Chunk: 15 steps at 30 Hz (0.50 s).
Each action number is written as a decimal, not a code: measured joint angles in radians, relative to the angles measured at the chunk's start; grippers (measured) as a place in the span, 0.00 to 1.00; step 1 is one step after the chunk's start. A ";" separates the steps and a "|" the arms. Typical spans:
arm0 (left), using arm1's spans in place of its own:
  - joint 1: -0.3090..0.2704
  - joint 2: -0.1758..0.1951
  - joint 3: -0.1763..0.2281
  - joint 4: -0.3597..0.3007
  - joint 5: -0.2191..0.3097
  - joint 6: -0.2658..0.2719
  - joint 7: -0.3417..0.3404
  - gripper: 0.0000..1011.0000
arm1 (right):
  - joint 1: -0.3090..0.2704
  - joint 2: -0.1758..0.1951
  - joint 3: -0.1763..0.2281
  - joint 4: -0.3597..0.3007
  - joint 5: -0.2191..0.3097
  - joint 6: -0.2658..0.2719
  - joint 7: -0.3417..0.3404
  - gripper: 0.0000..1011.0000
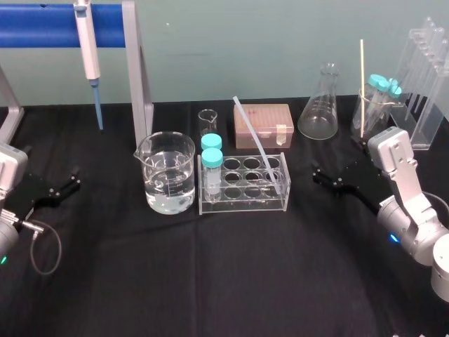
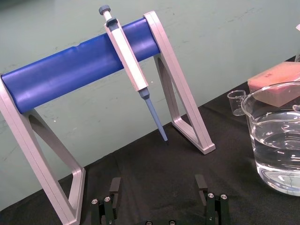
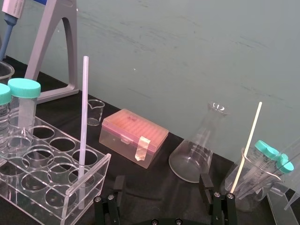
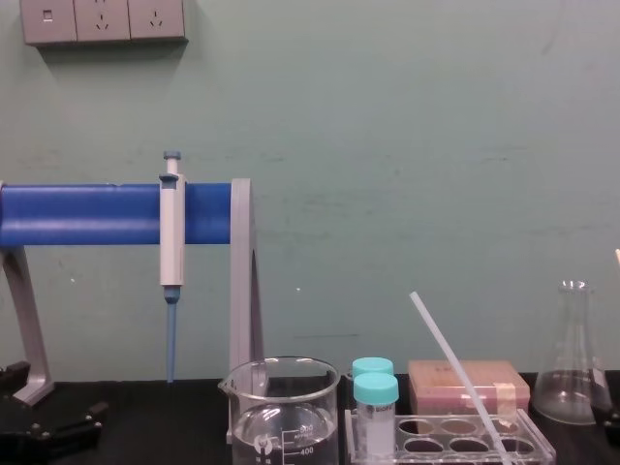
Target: Pick up the stirring rod with one hand, then place it down.
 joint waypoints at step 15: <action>0.000 0.000 0.000 0.000 0.000 0.000 0.000 0.99 | 0.000 0.000 0.000 0.000 0.000 0.000 0.000 0.99</action>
